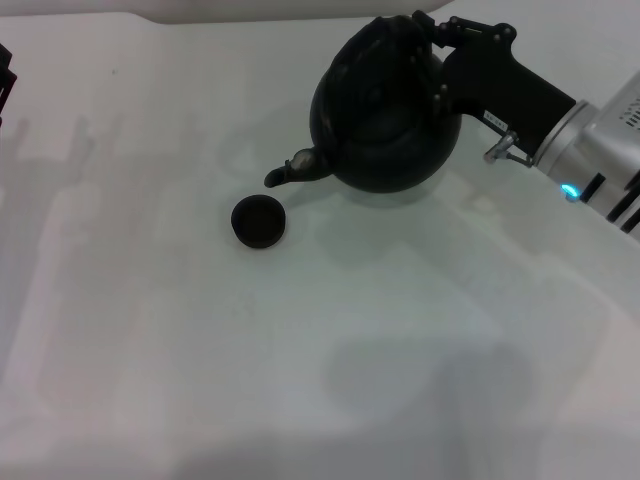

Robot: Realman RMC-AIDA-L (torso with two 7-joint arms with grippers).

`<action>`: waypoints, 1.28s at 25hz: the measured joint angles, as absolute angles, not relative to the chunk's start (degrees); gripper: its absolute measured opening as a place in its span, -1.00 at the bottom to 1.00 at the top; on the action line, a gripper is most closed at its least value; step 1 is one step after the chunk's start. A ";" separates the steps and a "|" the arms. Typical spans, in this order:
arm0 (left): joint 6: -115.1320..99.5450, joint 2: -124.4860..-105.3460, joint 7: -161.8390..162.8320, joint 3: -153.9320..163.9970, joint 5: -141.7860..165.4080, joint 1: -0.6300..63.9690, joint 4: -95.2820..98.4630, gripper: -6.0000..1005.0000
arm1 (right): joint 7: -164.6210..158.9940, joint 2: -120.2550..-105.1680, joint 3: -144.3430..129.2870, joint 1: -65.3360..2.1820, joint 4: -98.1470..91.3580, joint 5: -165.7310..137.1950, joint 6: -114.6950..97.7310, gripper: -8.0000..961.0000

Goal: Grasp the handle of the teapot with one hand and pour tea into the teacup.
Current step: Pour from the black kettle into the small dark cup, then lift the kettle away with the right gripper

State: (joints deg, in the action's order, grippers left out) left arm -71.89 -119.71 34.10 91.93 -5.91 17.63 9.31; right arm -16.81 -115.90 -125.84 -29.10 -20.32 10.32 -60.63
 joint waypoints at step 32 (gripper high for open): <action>-70.96 -119.71 34.10 91.93 -6.17 17.92 9.32 0.60 | -6.36 -116.11 -127.14 -29.65 -23.23 10.28 -57.89 -0.64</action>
State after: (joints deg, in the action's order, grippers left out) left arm -70.96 -119.71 34.10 91.93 -6.17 17.92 9.32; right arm -6.36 -116.11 -127.14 -29.65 -23.23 10.28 -57.89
